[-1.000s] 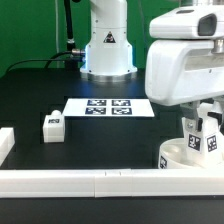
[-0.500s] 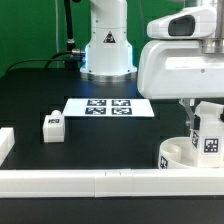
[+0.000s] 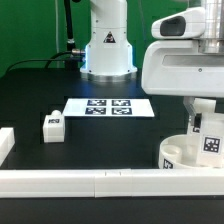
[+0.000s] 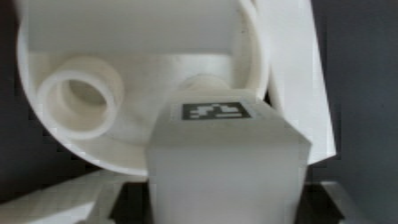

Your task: Assemble stool

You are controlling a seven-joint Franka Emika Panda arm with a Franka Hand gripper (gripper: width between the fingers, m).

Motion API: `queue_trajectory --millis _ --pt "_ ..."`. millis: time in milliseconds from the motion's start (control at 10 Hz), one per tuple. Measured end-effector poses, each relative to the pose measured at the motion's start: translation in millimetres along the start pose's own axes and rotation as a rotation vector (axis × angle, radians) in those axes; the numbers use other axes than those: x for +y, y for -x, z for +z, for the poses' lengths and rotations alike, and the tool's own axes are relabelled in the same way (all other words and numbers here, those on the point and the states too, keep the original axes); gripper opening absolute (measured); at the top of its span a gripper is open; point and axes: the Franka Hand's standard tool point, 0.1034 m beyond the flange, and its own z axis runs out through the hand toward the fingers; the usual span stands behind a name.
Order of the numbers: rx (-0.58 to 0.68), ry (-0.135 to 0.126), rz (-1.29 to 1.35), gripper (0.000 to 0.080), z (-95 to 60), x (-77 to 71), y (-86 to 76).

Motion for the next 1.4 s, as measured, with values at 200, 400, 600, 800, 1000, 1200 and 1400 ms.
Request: queue_trajectory --millis 200,400,600,800,1000,1200,1400 --pt "0.011 -0.021 0.216 0.0338 1.0 0.1 6.0" --pt "0.023 -0.051 0.495 0.0338 1.0 -3.2 13.3" --pt "0.018 -0.063 0.695 0.0338 0.8 -3.8 13.3" --pt "0.009 -0.074 0.817 0.0338 0.6 -3.9 12.7" --pt "-0.007 -0.087 0.964 0.0338 0.2 -4.5 12.4" --pt "-0.016 -0.125 1.167 0.0338 0.5 -4.3 10.7" --pt "-0.041 -0.152 1.361 0.0338 0.2 -6.5 10.2"
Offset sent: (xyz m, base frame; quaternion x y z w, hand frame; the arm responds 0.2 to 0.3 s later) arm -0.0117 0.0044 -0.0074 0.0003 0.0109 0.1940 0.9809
